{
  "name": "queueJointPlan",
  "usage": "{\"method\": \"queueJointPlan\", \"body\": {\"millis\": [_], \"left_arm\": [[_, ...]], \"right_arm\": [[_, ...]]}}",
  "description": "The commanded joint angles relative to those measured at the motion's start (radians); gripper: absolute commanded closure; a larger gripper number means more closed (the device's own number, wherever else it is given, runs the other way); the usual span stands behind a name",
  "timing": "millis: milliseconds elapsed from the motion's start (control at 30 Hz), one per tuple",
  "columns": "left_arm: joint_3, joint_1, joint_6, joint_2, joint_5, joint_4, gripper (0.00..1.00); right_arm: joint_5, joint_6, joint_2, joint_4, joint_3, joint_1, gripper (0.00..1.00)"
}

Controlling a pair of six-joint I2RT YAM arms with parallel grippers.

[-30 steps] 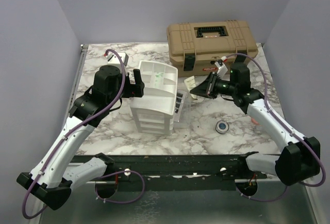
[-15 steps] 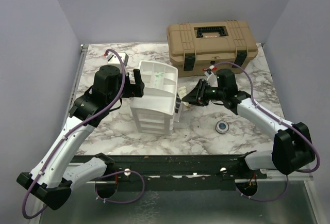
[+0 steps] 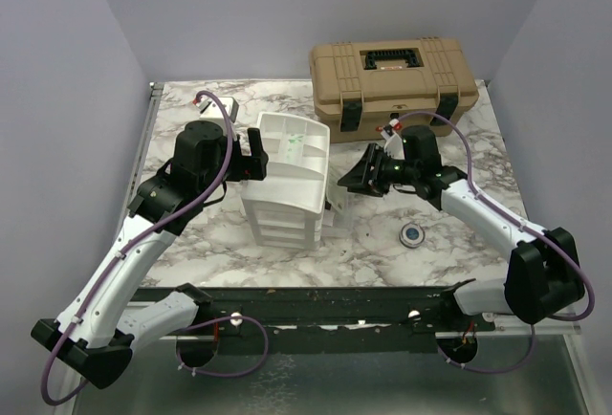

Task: Organize the makeup
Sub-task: Place the makeup tool in the drawer.

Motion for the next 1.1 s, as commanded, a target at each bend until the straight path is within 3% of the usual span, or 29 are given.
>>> {"method": "queueJointPlan", "body": {"millis": [0,100,400,500,667,1067], "left_arm": [[0.015,0.001,-0.002,0.004,0.018,0.010,0.07],[0.020,0.001,0.001,0.014,0.021,0.012,0.07],[0.024,0.001,0.005,0.032,0.026,0.014,0.07],[0.020,0.001,0.003,0.032,0.023,0.015,0.07],[0.006,0.001,0.005,0.040,0.006,0.015,0.07],[-0.001,0.001,0.013,0.073,0.005,0.024,0.07]], "right_arm": [[0.028,-0.052,-0.022,-0.045,0.026,0.008,0.51],[-0.007,-0.052,-0.001,-0.016,0.038,0.011,0.66],[0.091,-0.115,0.141,-0.068,0.173,0.068,0.69],[0.185,-0.111,0.168,-0.089,0.178,0.076,0.75],[0.196,-0.125,0.209,-0.082,0.162,0.081,0.78],[0.293,-0.248,0.347,-0.207,0.286,0.146,0.76]]}}
